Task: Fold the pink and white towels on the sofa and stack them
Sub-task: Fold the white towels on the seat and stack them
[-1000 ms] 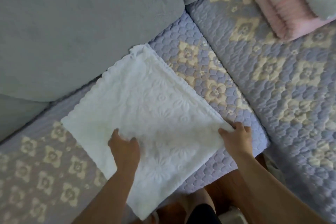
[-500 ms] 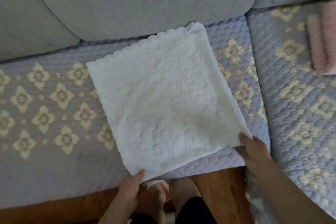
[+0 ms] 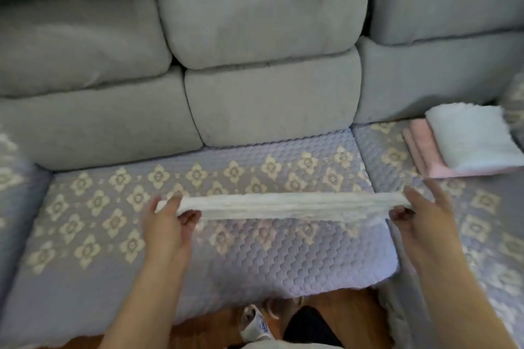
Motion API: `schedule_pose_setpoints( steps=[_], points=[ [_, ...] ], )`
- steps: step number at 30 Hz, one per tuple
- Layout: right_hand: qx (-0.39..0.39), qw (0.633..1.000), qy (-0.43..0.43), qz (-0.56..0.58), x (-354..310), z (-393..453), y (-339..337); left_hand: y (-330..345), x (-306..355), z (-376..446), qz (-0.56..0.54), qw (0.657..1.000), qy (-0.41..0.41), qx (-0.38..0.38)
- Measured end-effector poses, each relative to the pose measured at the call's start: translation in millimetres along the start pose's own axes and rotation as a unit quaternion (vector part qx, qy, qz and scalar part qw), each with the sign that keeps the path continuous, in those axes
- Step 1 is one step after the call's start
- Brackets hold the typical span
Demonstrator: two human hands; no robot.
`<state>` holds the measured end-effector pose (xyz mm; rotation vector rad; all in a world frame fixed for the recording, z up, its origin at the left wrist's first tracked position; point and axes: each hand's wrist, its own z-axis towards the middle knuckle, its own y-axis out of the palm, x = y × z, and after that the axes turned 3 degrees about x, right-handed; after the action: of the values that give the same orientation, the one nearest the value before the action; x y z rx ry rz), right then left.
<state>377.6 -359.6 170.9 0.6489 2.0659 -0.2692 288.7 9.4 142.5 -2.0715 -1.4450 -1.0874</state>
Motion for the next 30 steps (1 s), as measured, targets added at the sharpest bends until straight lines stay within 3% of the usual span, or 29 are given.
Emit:
schedule_pose_setpoints(
  steps=[3,7,10,17,21,25,30],
  points=[
    [-0.066,0.995,-0.06,0.046,-64,-23,32,26,68,-17,-0.038,0.996,0.047,-0.072],
    [-0.072,0.997,-0.005,0.039,-115,-8,81,69,125,-13,0.01,0.991,-0.009,-0.13],
    [-0.092,0.995,-0.024,0.007,-141,1,103,88,156,-10,0.041,0.986,-0.009,-0.164],
    [-0.096,0.987,-0.095,0.089,-176,-39,89,70,202,-37,0.047,0.963,0.08,-0.254],
    [-0.051,0.995,-0.083,0.038,-108,-37,37,16,150,-33,0.149,0.955,0.08,-0.243],
    [0.007,0.993,-0.036,-0.11,-8,-11,-19,-46,49,-10,0.273,0.943,-0.027,-0.191],
    [0.049,0.95,0.051,-0.305,94,48,-71,-87,-74,11,0.366,0.909,-0.14,-0.14]
  ],
)
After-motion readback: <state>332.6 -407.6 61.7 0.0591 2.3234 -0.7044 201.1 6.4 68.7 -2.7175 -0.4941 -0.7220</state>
